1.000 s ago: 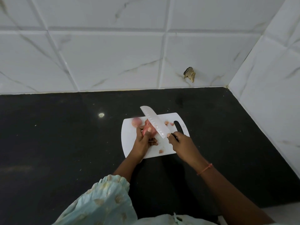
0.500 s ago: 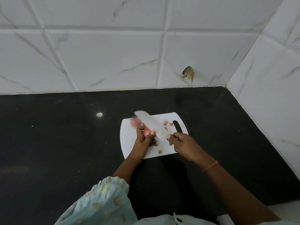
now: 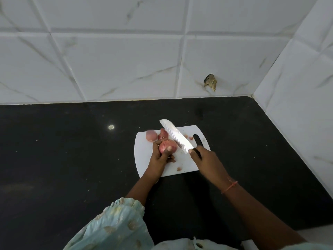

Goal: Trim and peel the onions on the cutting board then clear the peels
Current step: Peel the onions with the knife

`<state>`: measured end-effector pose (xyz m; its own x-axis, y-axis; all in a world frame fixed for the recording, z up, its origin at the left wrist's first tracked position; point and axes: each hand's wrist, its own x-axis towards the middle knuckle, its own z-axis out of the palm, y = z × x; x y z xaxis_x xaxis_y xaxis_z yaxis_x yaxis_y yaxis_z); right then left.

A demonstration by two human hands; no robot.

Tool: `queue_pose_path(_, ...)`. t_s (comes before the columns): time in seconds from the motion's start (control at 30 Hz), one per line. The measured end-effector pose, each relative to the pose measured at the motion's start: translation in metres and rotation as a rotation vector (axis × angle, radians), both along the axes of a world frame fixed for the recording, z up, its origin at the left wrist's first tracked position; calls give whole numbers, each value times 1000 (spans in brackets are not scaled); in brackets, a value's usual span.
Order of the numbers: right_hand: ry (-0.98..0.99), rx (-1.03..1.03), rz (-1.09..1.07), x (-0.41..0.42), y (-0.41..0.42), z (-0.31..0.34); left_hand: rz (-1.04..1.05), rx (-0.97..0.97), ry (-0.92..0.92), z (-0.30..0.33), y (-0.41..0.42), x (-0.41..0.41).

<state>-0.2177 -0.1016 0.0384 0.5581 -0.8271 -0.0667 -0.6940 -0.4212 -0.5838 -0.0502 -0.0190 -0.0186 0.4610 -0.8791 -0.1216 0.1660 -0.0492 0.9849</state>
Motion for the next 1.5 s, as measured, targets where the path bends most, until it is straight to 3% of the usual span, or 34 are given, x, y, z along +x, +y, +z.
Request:
queue_pose_path(0.23, -144, 216, -50, 0, 5, 4, -1, 13, 0, -1, -2, 0)
queue_pose_path(0.9, -112, 255, -2, 11, 17, 4, -8, -14, 47, -5, -3, 2)
queue_pose_path(1.03, -280, 447, -150, 10, 6, 3, 9, -17, 67, -4, -3, 2)
queue_pose_path(1.1, -324, 385, -248, 11, -3, -1, 13, -29, 92, -1, -1, 2)
queue_pose_path(1.27, -43, 93, -271, 7, -12, -27, -3, -19, 160, -4, -4, 3)
queue_pose_path(1.37, -25, 25, -242, 10, -10, -41, 47, -19, 305, -5, -6, 7)
queue_pose_path(1.5, -51, 45, -254, 16, -11, -47, 45, 25, 354, -7, -6, 9)
